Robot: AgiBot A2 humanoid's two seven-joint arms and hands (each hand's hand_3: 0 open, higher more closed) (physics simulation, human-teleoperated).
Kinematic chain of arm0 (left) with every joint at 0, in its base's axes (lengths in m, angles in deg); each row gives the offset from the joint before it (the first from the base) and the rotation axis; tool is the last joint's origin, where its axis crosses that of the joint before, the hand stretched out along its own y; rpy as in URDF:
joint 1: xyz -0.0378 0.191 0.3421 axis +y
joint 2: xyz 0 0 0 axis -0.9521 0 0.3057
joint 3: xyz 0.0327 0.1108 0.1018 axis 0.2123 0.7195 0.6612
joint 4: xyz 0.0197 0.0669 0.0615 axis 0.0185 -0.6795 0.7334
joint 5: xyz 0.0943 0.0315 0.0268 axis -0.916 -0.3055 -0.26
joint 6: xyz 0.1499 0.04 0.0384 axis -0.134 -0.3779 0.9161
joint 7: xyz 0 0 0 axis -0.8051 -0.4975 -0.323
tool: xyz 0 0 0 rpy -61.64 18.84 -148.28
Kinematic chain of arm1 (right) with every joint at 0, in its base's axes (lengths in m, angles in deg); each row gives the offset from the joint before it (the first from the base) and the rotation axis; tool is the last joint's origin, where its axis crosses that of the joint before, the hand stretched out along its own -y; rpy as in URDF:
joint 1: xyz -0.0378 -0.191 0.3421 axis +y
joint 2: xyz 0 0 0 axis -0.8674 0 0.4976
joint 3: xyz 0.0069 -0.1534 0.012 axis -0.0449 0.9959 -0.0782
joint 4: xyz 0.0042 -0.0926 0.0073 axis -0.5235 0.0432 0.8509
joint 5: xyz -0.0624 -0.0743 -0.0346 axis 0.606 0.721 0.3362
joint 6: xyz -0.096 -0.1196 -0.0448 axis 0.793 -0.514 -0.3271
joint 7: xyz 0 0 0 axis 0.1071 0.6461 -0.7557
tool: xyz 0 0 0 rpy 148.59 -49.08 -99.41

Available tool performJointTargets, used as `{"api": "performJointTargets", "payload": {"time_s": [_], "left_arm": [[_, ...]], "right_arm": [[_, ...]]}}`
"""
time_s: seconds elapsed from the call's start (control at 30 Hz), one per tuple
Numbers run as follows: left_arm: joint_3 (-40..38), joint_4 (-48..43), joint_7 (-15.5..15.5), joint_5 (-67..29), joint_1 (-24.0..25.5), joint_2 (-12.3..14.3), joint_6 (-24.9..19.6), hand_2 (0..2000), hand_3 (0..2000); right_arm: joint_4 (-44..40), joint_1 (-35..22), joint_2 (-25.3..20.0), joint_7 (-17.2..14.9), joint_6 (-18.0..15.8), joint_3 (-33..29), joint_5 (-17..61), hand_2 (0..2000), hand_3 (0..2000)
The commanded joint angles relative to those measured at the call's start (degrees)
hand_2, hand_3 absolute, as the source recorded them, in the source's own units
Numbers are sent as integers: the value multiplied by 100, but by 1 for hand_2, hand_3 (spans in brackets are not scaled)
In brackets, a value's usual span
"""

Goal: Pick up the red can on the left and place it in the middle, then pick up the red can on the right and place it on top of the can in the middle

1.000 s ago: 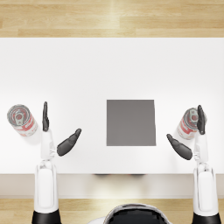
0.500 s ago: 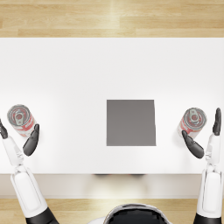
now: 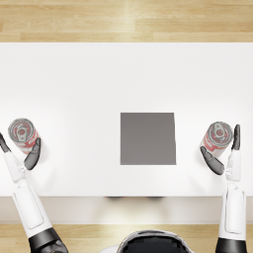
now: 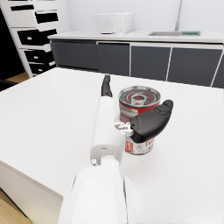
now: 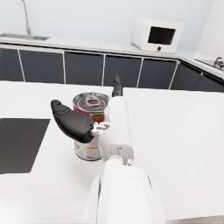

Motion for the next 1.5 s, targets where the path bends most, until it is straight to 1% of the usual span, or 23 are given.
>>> {"api": "performJointTargets", "payload": {"time_s": [0.03, 0.13, 0.2, 0.3, 0.43, 0.53, 0.7, 0.77, 0.8, 0.83, 0.87, 0.9, 0.93, 0.97, 1.0, 1.1, 1.13, 1.2, 1.27, 1.37, 1.5], "left_arm": [[168, 672, 0, 0, -281, -66, 0, 0, 0], [271, 1065, 0, 0, -497, -87, 0, 0, 0], [265, 1343, 0, -1, -657, -106, 0, 0, 0], [341, 1835, 0, 0, -886, -126, 0, 0, 0], [375, 2506, 0, 0, -1127, -140, 0, 0, 0], [329, 2772, 0, 0, -1317, -156, 0, 0, 0], [254, 3153, 252, 1, -1569, -180, -36, 0, 0], [303, 3213, 293, 2, -1661, -186, -47, 0, 0], [370, 3168, 290, 2, -1622, -170, -52, 0, 0], [328, 3049, 279, 1, -1558, -153, -36, 1361, 327], [296, 3104, 262, 0, -1581, -154, -105, 2000, 653], [292, 2976, 272, -2, -1527, -138, -173, 2000, 980], [321, 2736, 200, -3, -1414, -108, -172, 2000, 1307], [383, 2333, 152, -2, -1265, -72, -146, 2000, 1520], [456, 2021, 118, -2, -1162, -47, -107, 2000, 1520], [834, 592, 55, -2, -762, 55, -170, 2000, 1520], [1092, 34, 42, -2, -618, 79, -188, 2000, 1520], [1628, -707, 30, -3, -426, 95, -143, 2000, 1520], [2221, -1021, 29, -3, -394, 99, -182, 2000, 1520], [3101, -1130, 25, -6, -500, 166, -213, 2000, 1520], [3756, -1251, 25, -6, -627, 322, -173, 2000, 1520]], "right_arm": [[-479, -160, -15, 0, 31, 143, 1, 0, 0], [-670, -195, -39, 6, 117, 147, 2, 0, 0], [-727, -237, -59, 4, 108, 186, 2, 0, 0], [-1172, -374, -83, 9, 179, 205, 4, 0, 0], [-1527, -527, -124, 3, 103, 197, 2, 0, 0], [-1606, -599, -152, 2, 76, 203, 1, 0, 0], [-1809, -673, -195, 2, 67, 242, 1, 0, 0], [-1804, -722, -212, 2, 59, 218, 1, 0, 0], [-1829, -775, -221, 2, 52, 189, 1, 0, 0], [-1769, -769, -231, 1, 42, 211, 1, 0, 0], [-1760, -744, -238, 1, 37, 199, 0, 1361, 327], [-1760, -745, -244, -2, 13, 191, 1, 2000, 653], [-1761, -767, -253, -1, -69, 203, 1, 2000, 980], [-1723, -761, -263, 3, -106, 230, 2, 2000, 1307], [-1587, -738, -270, 13, -137, 191, 2, 2000, 1520], [-1060, -757, -298, 24, -236, 231, 2, 2000, 1520], [-798, -733, -307, 26, -242, 256, 2, 2000, 1520], [-429, -770, -323, 28, -242, 383, 2, 2000, 1520], [-144, -785, -342, 35, -252, 504, 2, 2000, 1520], [122, -851, -378, 43, -282, 703, 2, 2000, 1520], [181, -914, -431, 49, -338, 776, 2, 2000, 1520]]}}
